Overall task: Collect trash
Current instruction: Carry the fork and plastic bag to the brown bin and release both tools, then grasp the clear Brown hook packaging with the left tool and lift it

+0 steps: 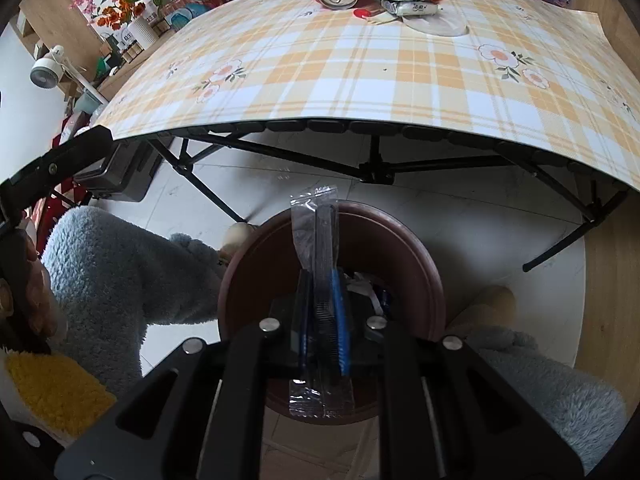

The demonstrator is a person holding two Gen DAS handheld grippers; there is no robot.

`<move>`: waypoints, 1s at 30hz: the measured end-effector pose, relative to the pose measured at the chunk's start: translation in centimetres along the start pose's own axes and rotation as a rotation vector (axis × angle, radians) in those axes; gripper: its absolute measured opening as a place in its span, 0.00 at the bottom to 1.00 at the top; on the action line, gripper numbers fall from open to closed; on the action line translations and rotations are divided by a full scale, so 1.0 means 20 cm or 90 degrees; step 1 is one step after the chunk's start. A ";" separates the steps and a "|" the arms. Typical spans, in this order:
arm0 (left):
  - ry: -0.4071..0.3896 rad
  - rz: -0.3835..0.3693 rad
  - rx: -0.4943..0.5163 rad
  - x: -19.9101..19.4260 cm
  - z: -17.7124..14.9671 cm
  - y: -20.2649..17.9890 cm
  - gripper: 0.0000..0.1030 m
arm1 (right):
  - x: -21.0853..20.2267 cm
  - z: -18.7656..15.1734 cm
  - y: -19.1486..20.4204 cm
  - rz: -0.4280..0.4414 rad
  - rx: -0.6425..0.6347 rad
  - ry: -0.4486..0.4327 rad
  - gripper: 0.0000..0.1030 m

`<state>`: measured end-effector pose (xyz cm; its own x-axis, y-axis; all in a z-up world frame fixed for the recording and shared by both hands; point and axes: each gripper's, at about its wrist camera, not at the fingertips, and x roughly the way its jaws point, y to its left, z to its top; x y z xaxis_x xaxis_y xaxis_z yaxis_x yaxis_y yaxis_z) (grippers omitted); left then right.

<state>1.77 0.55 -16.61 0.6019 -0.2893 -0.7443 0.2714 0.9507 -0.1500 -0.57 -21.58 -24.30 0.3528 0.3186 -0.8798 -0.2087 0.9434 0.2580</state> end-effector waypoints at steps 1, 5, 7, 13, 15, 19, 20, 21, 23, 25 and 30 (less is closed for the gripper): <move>0.002 0.002 -0.003 0.01 0.00 0.00 0.84 | 0.00 0.00 0.00 -0.001 0.000 0.001 0.14; 0.002 0.005 -0.008 0.01 0.00 0.01 0.84 | 0.01 -0.01 0.01 0.000 -0.002 0.007 0.14; 0.001 0.006 -0.008 0.01 0.00 0.01 0.84 | 0.01 -0.01 0.01 -0.001 -0.001 0.010 0.14; 0.001 0.007 -0.011 0.01 0.00 0.02 0.84 | 0.00 0.01 0.03 -0.010 -0.002 0.000 0.53; 0.002 0.008 -0.013 0.01 0.00 0.02 0.84 | -0.03 0.02 0.02 -0.021 -0.003 -0.022 0.72; 0.005 0.013 -0.019 0.02 0.00 0.04 0.84 | -0.08 0.05 0.00 -0.036 0.003 -0.046 0.91; 0.006 0.014 -0.020 0.03 0.00 0.04 0.84 | -0.09 0.05 -0.01 -0.038 0.009 -0.054 0.93; 0.007 0.015 -0.021 0.03 0.00 0.04 0.84 | -0.09 0.06 -0.02 -0.039 0.013 -0.055 0.93; 0.008 0.017 -0.023 0.03 0.00 0.04 0.85 | -0.10 0.07 -0.04 -0.043 0.022 -0.052 0.94; 0.009 0.018 -0.025 0.03 0.00 0.05 0.87 | -0.10 0.07 -0.05 -0.044 0.024 -0.056 0.95; 0.017 -0.001 -0.020 0.05 0.00 0.04 0.93 | -0.13 0.08 -0.09 -0.021 0.051 -0.077 0.95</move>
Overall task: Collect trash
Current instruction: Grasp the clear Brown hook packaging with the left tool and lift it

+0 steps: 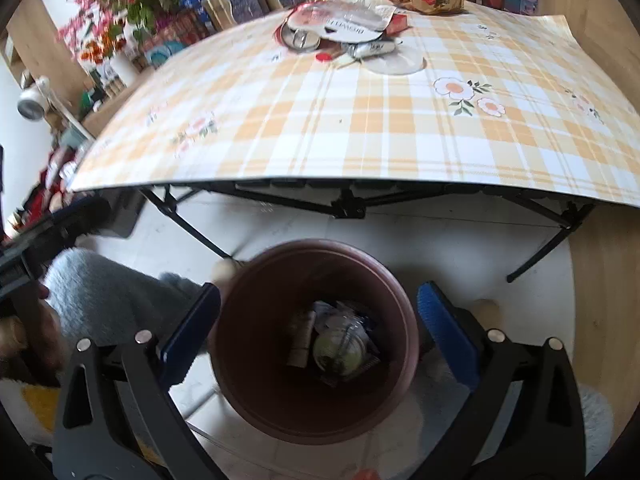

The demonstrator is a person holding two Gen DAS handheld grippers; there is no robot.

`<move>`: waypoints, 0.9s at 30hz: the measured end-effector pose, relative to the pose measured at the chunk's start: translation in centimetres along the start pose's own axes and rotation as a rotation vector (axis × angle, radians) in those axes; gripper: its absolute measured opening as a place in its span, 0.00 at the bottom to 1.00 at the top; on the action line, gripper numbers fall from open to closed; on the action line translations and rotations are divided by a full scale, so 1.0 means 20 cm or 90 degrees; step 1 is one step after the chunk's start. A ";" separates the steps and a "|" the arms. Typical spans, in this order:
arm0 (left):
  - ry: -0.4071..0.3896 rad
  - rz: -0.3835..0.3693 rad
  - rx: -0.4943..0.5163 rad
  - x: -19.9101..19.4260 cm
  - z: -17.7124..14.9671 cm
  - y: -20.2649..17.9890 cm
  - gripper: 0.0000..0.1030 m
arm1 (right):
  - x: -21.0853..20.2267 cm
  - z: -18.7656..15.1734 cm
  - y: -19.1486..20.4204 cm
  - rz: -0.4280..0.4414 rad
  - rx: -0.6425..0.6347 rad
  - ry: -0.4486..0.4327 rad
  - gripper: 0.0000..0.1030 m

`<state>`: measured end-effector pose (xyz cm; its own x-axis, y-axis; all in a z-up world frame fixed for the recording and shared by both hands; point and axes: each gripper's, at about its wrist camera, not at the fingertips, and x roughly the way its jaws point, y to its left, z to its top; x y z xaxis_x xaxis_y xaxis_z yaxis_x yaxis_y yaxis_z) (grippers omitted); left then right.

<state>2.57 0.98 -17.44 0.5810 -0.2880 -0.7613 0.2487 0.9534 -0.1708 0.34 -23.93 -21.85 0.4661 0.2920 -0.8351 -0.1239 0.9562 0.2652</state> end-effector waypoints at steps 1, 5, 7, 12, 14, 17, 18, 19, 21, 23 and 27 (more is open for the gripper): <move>-0.004 -0.008 0.002 0.00 0.01 0.00 0.94 | -0.01 0.01 -0.01 0.007 0.004 -0.006 0.95; -0.018 -0.021 0.015 -0.01 0.03 -0.02 0.94 | -0.04 0.06 -0.04 -0.001 0.005 -0.030 0.95; -0.037 -0.023 0.026 -0.03 0.05 -0.02 0.94 | -0.05 0.08 -0.06 -0.003 0.007 -0.036 0.95; -0.081 -0.042 0.025 -0.06 0.10 -0.01 0.94 | -0.08 0.15 -0.10 0.000 0.018 -0.055 0.95; -0.099 -0.046 0.016 -0.07 0.13 0.00 0.94 | -0.08 0.16 -0.11 0.004 0.017 -0.058 0.95; -0.093 -0.051 -0.008 -0.05 0.17 0.03 0.94 | -0.07 0.19 -0.14 -0.006 0.023 -0.055 0.95; -0.088 -0.049 -0.017 -0.05 0.19 0.04 0.94 | -0.06 0.20 -0.15 -0.004 0.026 -0.053 0.95; -0.084 -0.047 -0.034 -0.04 0.21 0.06 0.94 | -0.06 0.21 -0.16 0.005 0.029 -0.050 0.95; -0.085 -0.043 -0.056 -0.04 0.23 0.09 0.94 | -0.05 0.22 -0.16 0.003 0.029 -0.050 0.95; -0.084 -0.034 -0.059 -0.02 0.26 0.10 0.94 | -0.05 0.25 -0.16 -0.019 0.013 -0.053 0.95; -0.065 -0.010 -0.083 0.02 0.34 0.12 0.94 | -0.05 0.30 -0.15 -0.055 -0.020 -0.063 0.95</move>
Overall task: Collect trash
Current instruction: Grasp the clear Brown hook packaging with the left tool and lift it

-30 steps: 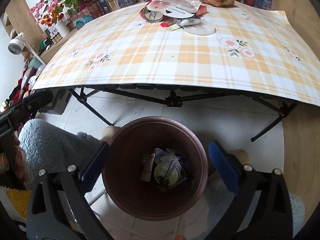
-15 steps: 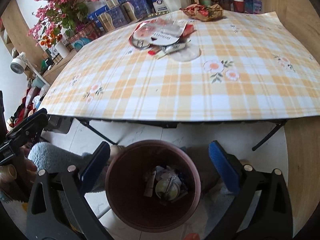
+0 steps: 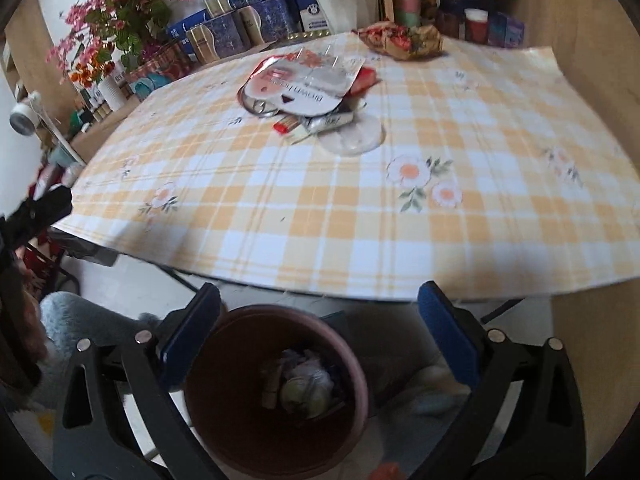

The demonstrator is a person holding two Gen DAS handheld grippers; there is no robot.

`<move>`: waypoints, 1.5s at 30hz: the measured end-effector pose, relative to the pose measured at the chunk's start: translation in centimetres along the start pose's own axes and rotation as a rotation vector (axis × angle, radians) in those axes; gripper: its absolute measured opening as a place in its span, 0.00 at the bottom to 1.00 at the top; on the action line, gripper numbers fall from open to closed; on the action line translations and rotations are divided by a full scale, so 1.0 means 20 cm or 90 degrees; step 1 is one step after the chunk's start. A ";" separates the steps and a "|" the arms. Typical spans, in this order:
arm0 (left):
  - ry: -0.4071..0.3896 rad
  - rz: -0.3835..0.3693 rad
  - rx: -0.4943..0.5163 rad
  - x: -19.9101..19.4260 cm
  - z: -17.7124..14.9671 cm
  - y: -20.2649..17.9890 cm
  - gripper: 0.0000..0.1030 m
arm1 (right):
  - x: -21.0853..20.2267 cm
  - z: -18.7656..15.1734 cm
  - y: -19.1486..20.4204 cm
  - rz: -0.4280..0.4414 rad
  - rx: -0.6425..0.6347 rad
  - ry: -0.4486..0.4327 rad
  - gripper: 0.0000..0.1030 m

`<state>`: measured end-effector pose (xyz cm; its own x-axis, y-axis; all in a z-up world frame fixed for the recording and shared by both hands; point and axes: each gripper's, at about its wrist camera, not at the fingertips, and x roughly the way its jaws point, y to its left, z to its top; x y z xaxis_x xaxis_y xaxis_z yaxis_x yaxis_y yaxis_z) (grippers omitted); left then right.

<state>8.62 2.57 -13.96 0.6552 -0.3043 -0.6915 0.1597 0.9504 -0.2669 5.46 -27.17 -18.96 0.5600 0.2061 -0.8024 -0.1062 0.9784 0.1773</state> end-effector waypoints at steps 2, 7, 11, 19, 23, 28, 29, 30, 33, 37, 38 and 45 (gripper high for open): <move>0.005 0.007 -0.023 0.03 0.04 0.01 0.94 | 0.00 0.04 -0.01 -0.019 -0.010 -0.008 0.95; 0.041 -0.054 -0.046 0.18 0.20 -0.05 0.94 | 0.00 0.15 -0.10 -0.031 0.007 -0.029 0.95; 0.055 -0.100 -0.031 0.35 0.38 -0.17 0.94 | 0.03 0.26 -0.19 -0.014 0.017 -0.040 0.95; 0.072 -0.073 0.034 0.76 0.69 -0.40 0.78 | 0.08 0.41 -0.31 -0.022 0.039 -0.074 0.95; 0.091 -0.048 0.032 0.93 0.77 -0.45 0.71 | 0.07 0.45 -0.39 -0.031 0.070 -0.109 0.95; 0.119 -0.031 0.032 1.11 0.81 -0.51 0.57 | 0.06 0.44 -0.49 -0.018 0.114 -0.115 0.95; 0.120 -0.019 0.031 1.14 0.81 -0.52 0.56 | 0.06 0.44 -0.50 -0.012 0.117 -0.113 0.95; 0.120 -0.014 0.028 1.15 0.82 -0.52 0.56 | 0.05 0.43 -0.51 -0.021 0.115 -0.119 0.95; 0.123 -0.005 0.026 1.20 0.83 -0.55 0.56 | 0.04 0.40 -0.53 -0.044 0.103 -0.133 0.95; 0.122 -0.009 0.033 1.23 0.83 -0.58 0.56 | 0.06 0.37 -0.56 -0.043 0.116 -0.125 0.95; 0.121 -0.010 0.034 1.23 0.82 -0.59 0.57 | 0.06 0.37 -0.57 -0.043 0.118 -0.124 0.95; 0.127 -0.023 0.071 1.29 0.84 -0.63 0.38 | 0.08 0.37 -0.58 -0.041 0.119 -0.115 0.95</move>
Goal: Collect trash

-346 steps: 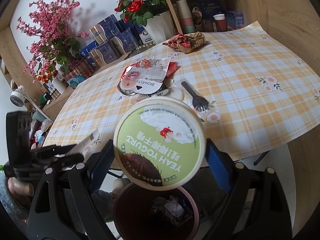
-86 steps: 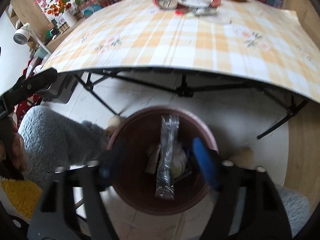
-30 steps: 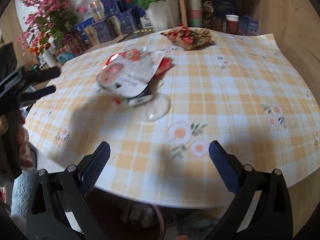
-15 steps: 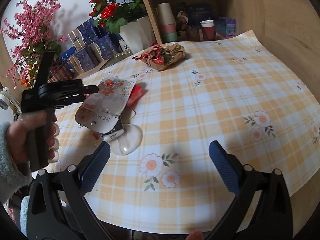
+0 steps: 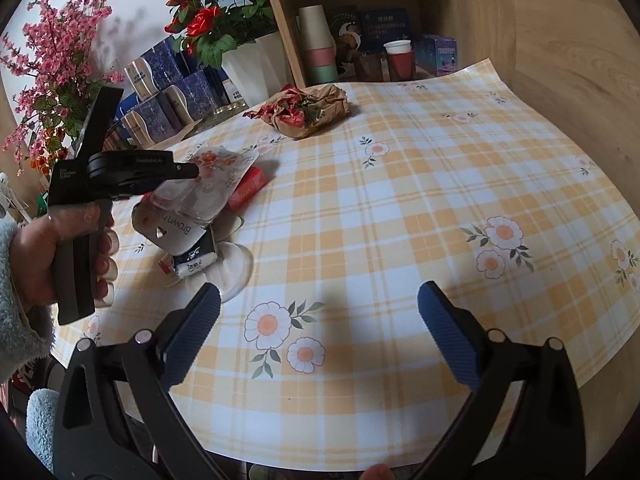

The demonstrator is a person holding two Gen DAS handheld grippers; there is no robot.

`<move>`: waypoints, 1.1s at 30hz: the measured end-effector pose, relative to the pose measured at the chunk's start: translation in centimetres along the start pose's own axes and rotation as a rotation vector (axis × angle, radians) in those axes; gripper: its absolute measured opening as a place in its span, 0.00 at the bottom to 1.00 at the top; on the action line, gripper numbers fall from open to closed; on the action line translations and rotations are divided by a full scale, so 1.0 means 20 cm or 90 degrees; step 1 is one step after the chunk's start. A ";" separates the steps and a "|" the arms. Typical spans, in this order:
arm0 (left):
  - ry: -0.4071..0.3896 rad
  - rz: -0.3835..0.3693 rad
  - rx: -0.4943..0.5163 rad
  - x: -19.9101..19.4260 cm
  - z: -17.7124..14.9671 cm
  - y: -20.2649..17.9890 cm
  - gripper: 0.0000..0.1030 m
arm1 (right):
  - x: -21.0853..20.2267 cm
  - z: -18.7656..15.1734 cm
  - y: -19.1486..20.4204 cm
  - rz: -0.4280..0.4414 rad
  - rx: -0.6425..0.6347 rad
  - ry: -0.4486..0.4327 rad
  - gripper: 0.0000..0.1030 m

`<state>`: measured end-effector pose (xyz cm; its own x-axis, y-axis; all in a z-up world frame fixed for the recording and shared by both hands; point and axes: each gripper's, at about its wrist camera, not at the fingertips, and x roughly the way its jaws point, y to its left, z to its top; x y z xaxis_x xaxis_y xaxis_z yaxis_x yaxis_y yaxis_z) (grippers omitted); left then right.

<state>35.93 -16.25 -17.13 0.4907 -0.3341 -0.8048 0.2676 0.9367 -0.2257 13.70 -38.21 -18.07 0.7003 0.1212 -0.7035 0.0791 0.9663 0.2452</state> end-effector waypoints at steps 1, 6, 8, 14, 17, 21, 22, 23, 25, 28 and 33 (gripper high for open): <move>0.000 -0.005 -0.004 -0.01 0.00 0.01 0.34 | 0.01 0.00 0.00 0.004 0.003 0.006 0.95; -0.041 -0.031 0.007 -0.13 0.00 0.05 0.29 | 0.00 0.03 -0.02 0.010 0.015 0.006 0.95; -0.063 -0.051 0.000 -0.23 -0.01 0.10 0.28 | 0.00 0.05 -0.02 0.011 0.013 0.004 0.95; -0.113 -0.075 -0.004 -0.51 -0.07 0.24 0.28 | 0.00 0.16 0.02 0.014 -0.007 0.001 0.95; -0.134 -0.078 -0.020 -0.66 -0.14 0.35 0.28 | 0.00 0.22 0.06 0.022 -0.023 -0.004 0.95; -0.168 -0.054 -0.040 -0.84 -0.25 0.51 0.27 | 0.05 0.34 0.13 0.029 -0.058 0.000 0.95; -0.177 -0.042 -0.049 -0.89 -0.28 0.56 0.27 | 0.07 0.36 0.14 0.031 -0.066 0.004 0.95; -0.182 -0.035 -0.054 -0.91 -0.29 0.59 0.27 | 0.12 0.41 0.16 0.030 -0.091 0.012 0.95; -0.186 -0.023 -0.070 -0.95 -0.33 0.66 0.23 | 0.19 0.47 0.20 0.017 -0.129 0.021 0.95; -0.192 -0.013 -0.096 -1.00 -0.38 0.75 0.06 | 0.36 0.61 0.25 -0.019 -0.187 0.038 0.95; -0.173 -0.011 -0.102 -0.94 -0.42 0.82 0.05 | 0.74 0.82 0.32 -0.116 -0.240 0.063 0.95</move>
<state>24.11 6.19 -10.41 0.6963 -0.3461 -0.6288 0.1545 0.9278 -0.3396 36.18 -34.07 -15.95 0.6260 -0.0553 -0.7779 -0.0824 0.9872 -0.1366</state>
